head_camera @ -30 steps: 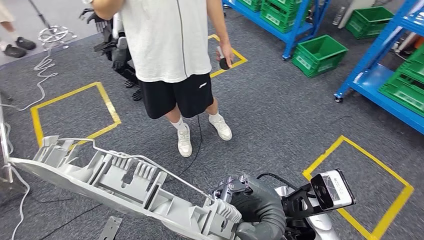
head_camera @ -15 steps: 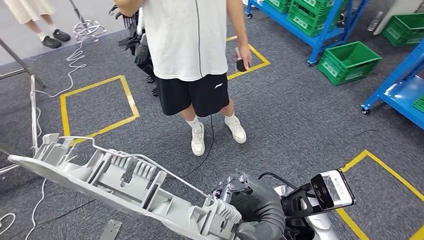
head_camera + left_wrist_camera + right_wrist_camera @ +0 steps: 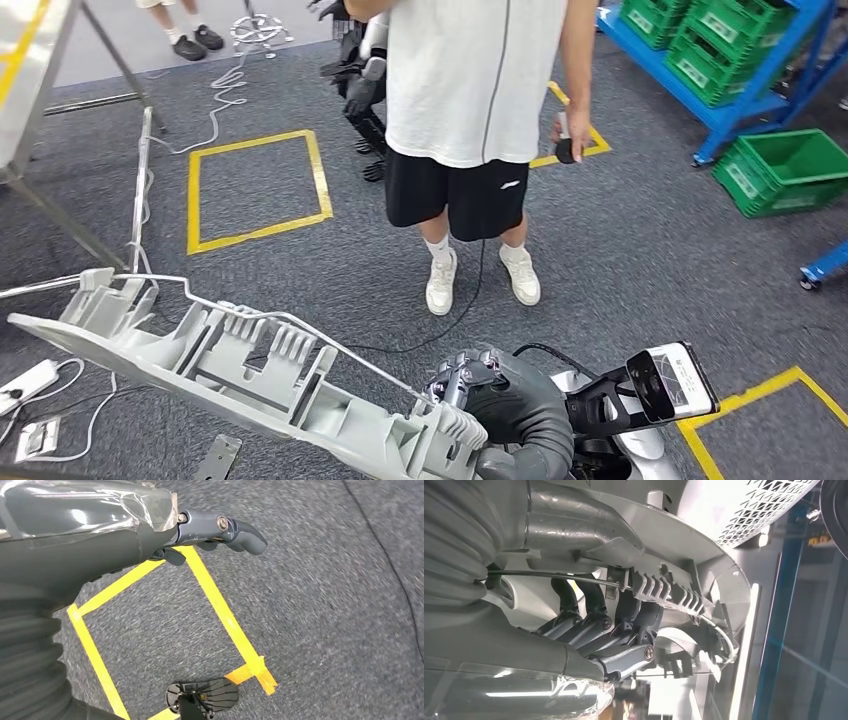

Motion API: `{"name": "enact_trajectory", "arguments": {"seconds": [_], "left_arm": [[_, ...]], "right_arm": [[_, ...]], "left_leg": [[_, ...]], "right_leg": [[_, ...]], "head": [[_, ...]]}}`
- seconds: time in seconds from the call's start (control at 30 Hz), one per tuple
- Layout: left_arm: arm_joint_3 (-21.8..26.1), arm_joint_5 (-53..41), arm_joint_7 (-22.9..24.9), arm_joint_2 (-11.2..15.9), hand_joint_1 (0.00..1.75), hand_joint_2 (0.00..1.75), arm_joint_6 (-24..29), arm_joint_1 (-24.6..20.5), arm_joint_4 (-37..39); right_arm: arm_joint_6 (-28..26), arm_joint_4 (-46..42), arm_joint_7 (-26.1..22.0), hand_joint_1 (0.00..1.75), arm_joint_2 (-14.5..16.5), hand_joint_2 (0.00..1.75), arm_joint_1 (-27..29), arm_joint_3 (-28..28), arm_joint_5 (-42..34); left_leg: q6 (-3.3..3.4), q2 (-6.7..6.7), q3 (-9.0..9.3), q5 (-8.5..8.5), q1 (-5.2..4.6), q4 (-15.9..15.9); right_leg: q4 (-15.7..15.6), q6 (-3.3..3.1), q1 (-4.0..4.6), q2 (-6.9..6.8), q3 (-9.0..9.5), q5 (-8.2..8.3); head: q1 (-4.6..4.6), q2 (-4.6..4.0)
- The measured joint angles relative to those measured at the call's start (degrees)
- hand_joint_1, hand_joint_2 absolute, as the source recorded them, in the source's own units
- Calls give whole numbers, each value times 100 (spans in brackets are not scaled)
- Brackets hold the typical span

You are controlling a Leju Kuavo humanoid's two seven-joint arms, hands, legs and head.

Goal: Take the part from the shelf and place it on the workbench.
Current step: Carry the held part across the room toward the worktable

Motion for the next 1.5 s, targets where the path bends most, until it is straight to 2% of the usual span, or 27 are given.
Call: {"name": "enact_trajectory", "arguments": {"seconds": [0.03, 0.07, 0.13, 0.2, 0.27, 0.37, 0.43, 0.47, 0.5, 0.57, 0.63, 0.7, 0.73, 0.8, 0.87, 0.93, 0.97, 1.03, 1.07, 1.13, 1.2, 1.23, 1.3, 1.37, 1.43, 1.47, 1.5], "left_arm": [[1, 0, 0, -1, 0, 175, -1, 2, 0], [2, 0, 1, -1, 0, 175, -1, 3, 0], [5, -1, 3, 4, 0, 175, -1, 17, 0], [7, -3, 4, 7, 0, 175, -1, 46, 0], [7, -4, 4, 7, 0, 175, 1, 63, 0], [13, -5, 4, 7, 0, 175, 5, 34, 0], [14, -5, 4, -1, 0, 175, 5, 34, 0], [15, -5, 4, -4, 0, 175, 5, 39, 0], [17, -6, 4, -2, 0, 175, 5, 42, 0], [22, -10, 4, 7, 0, 175, 5, 34, 0], [26, -26, 0, 15, 0, 175, 3, 22, -6], [29, -40, -4, 26, 0, 175, 1, 23, -13], [30, -44, -3, 27, 0, 175, 1, 32, -14], [31, -51, -3, 24, 0, 175, -2, 31, -27], [31, -56, -2, 15, 0, 175, -7, 6, -43], [31, -57, -2, 5, 0, 175, -10, -1, -46], [31, -57, -2, 1, 0, 175, -10, 4, -46], [32, -57, -1, -5, 0, 175, -10, 16, -46], [34, -56, -1, -5, 0, 175, -10, 18, -46], [41, -54, -2, -5, 0, 175, -10, 34, -46], [44, -51, -2, -4, 0, 175, -10, 75, -46], [44, -51, -2, -5, 0, 175, -10, 102, -46], [45, -52, -2, -8, 0, 175, -11, 132, -46], [47, -53, -2, -12, 0, 175, -14, 124, -47], [48, -55, -2, -20, 0, 175, -22, 123, -48], [48, -56, -2, -25, 0, 175, -27, 131, -48], [48, -58, -1, -26, 0, 175, -30, 138, -48]], "right_arm": [[0, 0, 1, 175, -5, 175, -2, 1, 1], [1, 0, 1, 175, -7, 175, -4, 2, 1], [2, 0, -3, 175, -9, 175, -8, 3, 0], [3, 0, -5, 175, -4, 175, -16, 5, 0], [3, -1, -6, 175, 12, 175, -26, 7, 2], [3, -2, -8, 175, 31, 175, -26, 7, -1], [3, -2, -9, 175, 33, 175, -25, 8, -1], [4, -2, -9, 175, 34, 175, -25, 9, -1], [8, -2, -10, 175, 35, 175, -26, 11, -1], [21, -2, -15, 175, 36, 175, -29, 16, -3], [37, -2, -27, 175, 35, 175, -31, 18, -9], [51, -2, -42, 175, 36, 175, -39, 18, -17], [57, -3, -47, 175, 36, 175, -47, 17, -21], [69, -5, -55, 175, 31, 175, -58, 15, -33], [78, -4, -61, 175, 15, 175, -47, 12, -43], [79, -2, -63, 175, -5, 175, -34, 11, -46], [80, -2, -63, 175, -13, 175, -30, 11, -46], [90, -2, -64, 175, -20, 175, -29, 11, -42], [98, 0, -65, 175, -21, 175, -29, 11, -39], [115, 7, -69, 175, -19, 175, -25, 13, -32], [128, 14, -73, 175, -12, 175, -22, 16, -18], [131, 15, -74, 175, -7, 175, -24, 17, -8], [136, 15, -79, 175, 6, 175, -26, 18, 5], [138, 15, -87, 175, 17, 175, -20, 18, 7], [140, 16, -91, 175, 19, 175, -15, 18, 8], [143, 17, -92, 175, 19, 175, -14, 18, 8], [148, 17, -93, 175, 19, 175, -13, 18, 7]], "left_leg": [[-24, -81, -6, -13, 10, 25], [-57, -156, -22, -31, 8, 61], [-129, -262, -73, -49, 5, 108], [-187, -334, -108, -43, 22, 112], [-236, -156, -184, -139, 28, 275], [-294, 320, -681, -629, 35, 1298], [-299, 398, -975, -777, 42, 1841], [-286, 414, -963, -696, 40, 1797], [-258, 447, -828, -528, 33, 1524], [-166, 652, -404, -194, -18, 724], [-88, 806, -183, -91, -87, 294], [-46, 726, -177, -97, -125, 229], [-25, 660, -152, -75, -112, 183], [29, 531, -86, -18, -69, 77], [59, 393, -60, 11, -41, 36], [59, 231, -60, 9, -35, 38], [53, 146, -56, 6, -28, 42], [18, -25, -48, -12, -3, 68], [-15, -101, -58, -29, 6, 101], [-99, -227, -101, -66, 8, 170], [-166, -318, -141, -73, 23, 191], [-188, -308, -152, -78, 40, 202], [-229, -63, -254, -213, 47, 431], [-263, 270, -576, -539, 46, 1092], [-274, 374, -925, -780, 56, 1765], [-267, 388, -974, -761, 58, 1848], [-248, 408, -901, -644, 56, 1701]], "right_leg": [[-420, 66, -38, 97, 181, 180], [-770, 87, -58, 191, 341, 324], [-1069, 21, -51, 311, 479, 448], [-1066, -88, -29, 227, 484, 467], [-1080, -173, -40, 127, 505, 474], [-1085, -277, 9, -68, 536, 443], [-1085, -307, 49, -205, 547, 421], [-1085, -319, 66, -270, 556, 410], [-1085, -326, 81, -333, 571, 395], [-1084, -316, 124, -444, 608, 358], [-1085, -276, 160, -543, 629, 321], [-1102, -233, 165, -650, 648, 297], [-1090, -213, 159, -640, 651, 277], [-832, -199, 145, -413, 539, 145], [-141, -223, 116, -126, 180, -114], [478, -195, 77, -47, -186, -271], [512, -142, 50, -37, -245, -229], [-70, 10, -18, 34, -32, 83], [-455, 70, -52, 150, 131, 254], [-916, 56, -77, 315, 339, 456], [-962, -53, -44, 276, 367, 494], [-967, -90, -39, 228, 375, 502], [-983, -163, -39, 122, 402, 502], [-986, -229, -1, -11, 423, 476], [-985, -268, 46, -156, 434, 449], [-984, -282, 64, -226, 442, 438], [-985, -295, 80, -291, 454, 426]], "head": [[1, 0], [3, 0], [2, 0], [-1, 0], [-14, 0], [-38, 0], [-37, 0], [-37, 0], [-38, 0], [-36, 0], [-33, 0], [-34, 0], [-33, 0], [-27, 0], [-13, 0], [-4, 0], [-4, 0], [-4, 0], [-1, 0], [3, 0], [3, 0], [1, 0], [-11, 0], [-24, 0], [-25, 0], [-26, 0], [-26, 0]]}}
